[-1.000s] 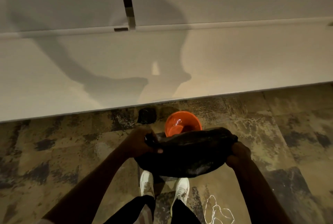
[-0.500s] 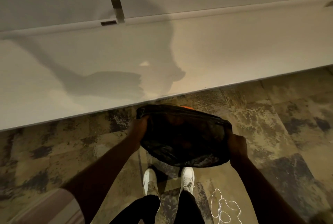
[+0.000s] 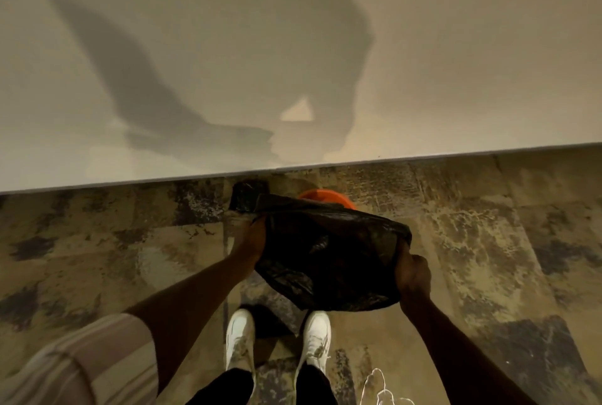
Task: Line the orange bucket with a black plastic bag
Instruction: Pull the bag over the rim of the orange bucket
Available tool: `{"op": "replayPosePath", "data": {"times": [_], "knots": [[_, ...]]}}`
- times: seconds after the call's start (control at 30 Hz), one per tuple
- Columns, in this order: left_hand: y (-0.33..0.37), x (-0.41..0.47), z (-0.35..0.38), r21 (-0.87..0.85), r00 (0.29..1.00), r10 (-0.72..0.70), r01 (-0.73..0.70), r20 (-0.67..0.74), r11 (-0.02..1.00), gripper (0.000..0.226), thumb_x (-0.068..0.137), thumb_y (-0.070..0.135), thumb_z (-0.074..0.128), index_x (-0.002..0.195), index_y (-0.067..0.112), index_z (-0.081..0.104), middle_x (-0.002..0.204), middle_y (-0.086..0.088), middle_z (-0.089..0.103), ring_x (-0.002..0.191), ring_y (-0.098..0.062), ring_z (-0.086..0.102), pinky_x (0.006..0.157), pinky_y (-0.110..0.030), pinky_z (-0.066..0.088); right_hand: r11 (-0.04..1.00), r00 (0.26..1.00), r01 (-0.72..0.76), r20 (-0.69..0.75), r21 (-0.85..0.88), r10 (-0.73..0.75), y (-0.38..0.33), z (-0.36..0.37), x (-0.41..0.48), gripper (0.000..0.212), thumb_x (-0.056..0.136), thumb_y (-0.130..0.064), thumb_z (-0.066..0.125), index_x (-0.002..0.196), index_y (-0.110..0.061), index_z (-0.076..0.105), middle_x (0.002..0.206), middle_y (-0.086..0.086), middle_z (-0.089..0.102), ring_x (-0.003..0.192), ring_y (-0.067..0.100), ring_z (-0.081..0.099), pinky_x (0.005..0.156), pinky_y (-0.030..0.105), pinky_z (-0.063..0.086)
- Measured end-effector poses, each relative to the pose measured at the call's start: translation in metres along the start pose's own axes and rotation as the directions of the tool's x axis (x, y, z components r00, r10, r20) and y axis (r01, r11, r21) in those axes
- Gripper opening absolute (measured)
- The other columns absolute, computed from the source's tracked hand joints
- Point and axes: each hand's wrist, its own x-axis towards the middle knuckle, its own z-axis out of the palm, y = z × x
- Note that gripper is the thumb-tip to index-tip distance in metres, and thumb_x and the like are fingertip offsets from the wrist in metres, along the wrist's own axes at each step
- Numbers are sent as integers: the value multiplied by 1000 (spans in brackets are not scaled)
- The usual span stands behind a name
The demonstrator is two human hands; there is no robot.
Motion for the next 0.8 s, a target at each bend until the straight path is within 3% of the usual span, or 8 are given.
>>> {"op": "replayPosePath", "data": {"times": [0.07, 0.17, 0.27, 0.4, 0.57, 0.67, 0.73, 0.8], "knots": [[-27, 34, 9, 38, 1000, 2, -2, -9, 999, 40, 108, 41, 46, 139, 20, 61, 136, -8, 65, 111, -27, 62, 98, -45, 52, 999, 1000, 6, 17, -42, -5, 10, 16, 25, 66, 103, -63, 38, 72, -9, 60, 100, 24, 67, 91, 38, 63, 93, 54, 55], [-67, 85, 21, 50, 1000, -1, 2, -17, 999, 46, 101, 48, 52, 137, 21, 62, 132, -7, 66, 117, -31, 65, 104, -50, 54, 999, 1000, 6, 20, -44, -5, 31, 46, 71, 72, 104, -61, 37, 101, 3, 71, 116, 31, 68, 101, 43, 65, 96, 53, 53], [-101, 129, 30, 76, 999, -37, 37, -7, 996, 44, 95, 56, 47, 118, 25, 68, 120, -5, 70, 108, -28, 68, 101, -50, 56, 1000, 1000, -18, 1, -26, 18, 49, 76, 112, 74, 105, -59, 40, 117, 9, 68, 124, 32, 67, 112, 46, 64, 98, 50, 52], [-167, 208, 35, 117, 996, -52, 61, -75, 991, 73, 79, 62, 44, 132, 15, 65, 130, -14, 68, 113, -36, 67, 101, -57, 56, 998, 1000, -28, 8, -53, 29, 77, 117, 160, 75, 104, -62, 39, 123, 6, 65, 130, 32, 65, 117, 47, 63, 102, 52, 51], [-183, 221, 55, 127, 986, -102, 118, -132, 985, 45, 97, 47, 44, 122, 13, 59, 125, -7, 63, 110, -32, 63, 103, -55, 53, 997, 999, -44, -4, -57, 44, 114, 152, 200, 77, 103, -63, 38, 123, 6, 66, 128, 32, 66, 115, 46, 64, 99, 51, 51], [-201, 236, 63, 72, 977, -125, 139, -172, 988, 60, 87, 57, 44, 124, 12, 58, 129, -12, 64, 113, -37, 64, 104, -59, 52, 995, 999, -41, 9, -87, 42, 135, 170, 221, 78, 102, -65, 37, 128, 3, 65, 130, 31, 66, 117, 46, 64, 101, 50, 51], [-210, 243, 68, 57, 974, -128, 140, -187, 988, 34, 98, 47, 46, 109, 17, 57, 116, -10, 63, 106, -35, 62, 102, -58, 53, 996, 999, -40, 27, -85, 42, 148, 180, 233, 77, 102, -66, 38, 127, 2, 65, 128, 29, 66, 116, 46, 64, 102, 54, 52], [-209, 245, 74, 24, 965, -122, 131, -233, 991, 22, 105, 36, 46, 99, 18, 57, 106, -9, 62, 102, -35, 61, 101, -59, 53, 999, 998, -45, 53, -29, 46, 159, 188, 245, 71, 102, -64, 42, 116, 1, 66, 120, 27, 70, 106, 43, 67, 93, 54, 57]]}}
